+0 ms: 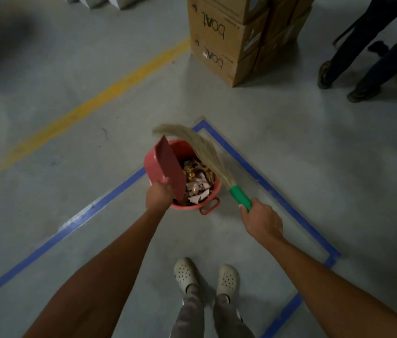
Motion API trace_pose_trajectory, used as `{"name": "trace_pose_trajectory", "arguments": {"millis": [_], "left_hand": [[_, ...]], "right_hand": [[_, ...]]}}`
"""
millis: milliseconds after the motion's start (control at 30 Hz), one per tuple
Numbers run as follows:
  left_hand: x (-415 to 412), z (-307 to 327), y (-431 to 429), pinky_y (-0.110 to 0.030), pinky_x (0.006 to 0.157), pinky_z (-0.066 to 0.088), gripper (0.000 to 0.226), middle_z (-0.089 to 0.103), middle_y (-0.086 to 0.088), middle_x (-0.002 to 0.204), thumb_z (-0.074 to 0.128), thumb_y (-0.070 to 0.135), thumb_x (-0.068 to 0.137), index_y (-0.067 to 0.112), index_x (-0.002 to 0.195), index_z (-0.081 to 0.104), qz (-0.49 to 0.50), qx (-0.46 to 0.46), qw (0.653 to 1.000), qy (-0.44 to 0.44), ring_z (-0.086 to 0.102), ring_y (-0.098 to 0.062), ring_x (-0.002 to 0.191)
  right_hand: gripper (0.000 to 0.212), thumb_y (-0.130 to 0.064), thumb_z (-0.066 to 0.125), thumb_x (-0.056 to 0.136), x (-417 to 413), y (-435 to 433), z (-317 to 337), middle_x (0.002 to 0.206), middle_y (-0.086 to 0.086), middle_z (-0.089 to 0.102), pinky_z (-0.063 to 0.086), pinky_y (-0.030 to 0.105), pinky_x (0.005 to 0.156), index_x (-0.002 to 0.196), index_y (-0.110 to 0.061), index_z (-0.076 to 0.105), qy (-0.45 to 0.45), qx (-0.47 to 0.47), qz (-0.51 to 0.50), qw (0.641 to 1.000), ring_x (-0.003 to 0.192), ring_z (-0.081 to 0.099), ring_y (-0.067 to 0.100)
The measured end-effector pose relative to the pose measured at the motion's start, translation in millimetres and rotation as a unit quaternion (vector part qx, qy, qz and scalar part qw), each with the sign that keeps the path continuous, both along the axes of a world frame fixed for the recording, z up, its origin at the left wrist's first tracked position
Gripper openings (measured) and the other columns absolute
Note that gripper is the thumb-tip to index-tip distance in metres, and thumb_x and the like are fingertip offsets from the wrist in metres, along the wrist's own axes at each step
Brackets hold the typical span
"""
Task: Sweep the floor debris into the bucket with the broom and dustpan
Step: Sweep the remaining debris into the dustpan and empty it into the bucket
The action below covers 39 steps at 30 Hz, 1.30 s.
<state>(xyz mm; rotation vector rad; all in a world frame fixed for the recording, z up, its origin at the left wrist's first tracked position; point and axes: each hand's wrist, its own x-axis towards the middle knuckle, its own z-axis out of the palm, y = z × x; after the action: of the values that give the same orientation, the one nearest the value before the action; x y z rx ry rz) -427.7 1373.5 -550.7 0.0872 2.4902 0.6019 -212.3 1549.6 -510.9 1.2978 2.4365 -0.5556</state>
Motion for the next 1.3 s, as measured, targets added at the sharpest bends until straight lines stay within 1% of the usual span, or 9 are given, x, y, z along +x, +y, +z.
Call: {"name": "trace_pose_trajectory", "arguments": {"millis": [167, 267, 367, 533, 700, 800, 900, 1067, 1300], "left_hand": [[27.2, 28.3, -26.1, -0.050, 0.084, 0.054, 0.057, 0.068, -0.027, 0.105, 0.042, 0.050, 0.102, -0.002, 0.108, 0.064, 0.063, 0.072, 0.995, -0.016, 0.065, -0.042, 0.095], [51.8, 47.9, -40.8, -0.037, 0.059, 0.054, 0.059, 0.068, -0.024, 0.083, 0.045, 0.055, 0.099, -0.002, 0.102, 0.063, 0.172, 0.162, 0.968, -0.084, 0.060, -0.028, 0.061], [71.0, 66.0, -59.1, -0.026, 0.048, 0.039, 0.056, 0.068, -0.019, 0.084, 0.043, 0.052, 0.100, 0.000, 0.112, 0.060, 0.215, 0.189, 0.939, -0.192, 0.048, -0.017, 0.056], [107.0, 94.8, -100.5, -0.021, 0.042, 0.045, 0.038, 0.062, -0.020, 0.093, 0.040, 0.031, 0.106, -0.002, 0.118, 0.056, 0.257, 0.232, 0.893, -0.289, 0.050, -0.017, 0.058], [152.1, 111.7, -134.8, -0.015, 0.034, 0.032, 0.020, 0.052, -0.012, 0.073, 0.040, 0.014, 0.102, 0.003, 0.094, 0.054, 0.351, 0.254, 0.870, -0.233, 0.041, -0.015, 0.050], [186.5, 116.0, -155.9, -0.017, 0.035, 0.028, 0.028, 0.046, -0.008, 0.060, 0.052, 0.028, 0.098, 0.009, 0.077, 0.051, 0.424, 0.267, 0.851, -0.159, 0.037, -0.013, 0.040], [228.8, 115.5, -182.0, -0.019, 0.036, 0.029, 0.033, 0.048, -0.009, 0.059, 0.059, 0.034, 0.096, 0.005, 0.079, 0.057, 0.487, 0.283, 0.821, -0.093, 0.039, -0.014, 0.039], [303.1, 120.0, -235.5, -0.018, 0.036, 0.032, 0.035, 0.050, -0.010, 0.057, 0.061, 0.033, 0.096, 0.000, 0.084, 0.061, 0.575, 0.285, 0.766, -0.021, 0.042, -0.012, 0.036], [429.9, 127.5, -318.3, -0.023, 0.041, 0.036, 0.041, 0.055, -0.011, 0.058, 0.063, 0.041, 0.094, 0.003, 0.079, 0.060, 0.679, 0.252, 0.688, 0.042, 0.047, -0.018, 0.040]], "right_hand": [[0.042, -0.059, 0.051, 0.092, 0.0, -21.3, 25.3, 0.085, 0.006, 0.062, 0.042, 0.031, 0.063, 0.095, -0.017, 0.054, 0.029, -0.032, -0.040, 0.998, 0.073, 0.055, 0.025], [0.047, -0.068, 0.057, 0.084, 3.9, -32.4, 36.8, 0.080, 0.001, 0.053, 0.039, 0.030, 0.060, 0.093, -0.022, 0.053, 0.040, -0.041, -0.045, 0.997, 0.071, 0.052, 0.024], [0.046, -0.062, 0.061, 0.084, 9.5, -41.0, 47.8, 0.081, 0.000, 0.056, 0.041, 0.029, 0.060, 0.101, -0.020, 0.061, 0.060, -0.055, -0.034, 0.996, 0.071, 0.055, 0.024], [0.036, -0.054, 0.062, 0.084, 25.6, -51.8, 66.1, 0.091, 0.007, 0.067, 0.044, 0.031, 0.062, 0.100, -0.021, 0.061, 0.077, -0.071, 0.038, 0.994, 0.077, 0.061, 0.029], [0.037, -0.053, 0.059, 0.086, 40.7, -67.7, 77.9, 0.095, 0.008, 0.067, 0.044, 0.032, 0.064, 0.106, -0.022, 0.060, 0.071, -0.088, 0.138, 0.984, 0.082, 0.063, 0.031], [0.040, -0.050, 0.060, 0.086, 45.6, -81.9, 82.5, 0.106, 0.010, 0.067, 0.046, 0.033, 0.069, 0.118, -0.025, 0.060, 0.077, -0.096, 0.207, 0.970, 0.093, 0.065, 0.034], [0.047, -0.047, 0.061, 0.084, 49.4, -105.5, 89.6, 0.111, 0.011, 0.066, 0.050, 0.036, 0.077, 0.127, -0.031, 0.057, 0.082, -0.105, 0.262, 0.956, 0.098, 0.065, 0.035], [0.034, -0.050, 0.060, 0.080, 56.8, -162.0, 95.2, 0.091, 0.005, 0.068, 0.050, 0.033, 0.065, 0.103, -0.024, 0.062, 0.084, -0.116, 0.368, 0.919, 0.085, 0.067, 0.030], [0.037, -0.056, 0.056, 0.077, 82.9, -268.3, 94.8, 0.079, 0.000, 0.066, 0.043, 0.030, 0.058, 0.096, -0.024, 0.061, 0.083, -0.129, 0.520, 0.840, 0.071, 0.064, 0.024]]}}
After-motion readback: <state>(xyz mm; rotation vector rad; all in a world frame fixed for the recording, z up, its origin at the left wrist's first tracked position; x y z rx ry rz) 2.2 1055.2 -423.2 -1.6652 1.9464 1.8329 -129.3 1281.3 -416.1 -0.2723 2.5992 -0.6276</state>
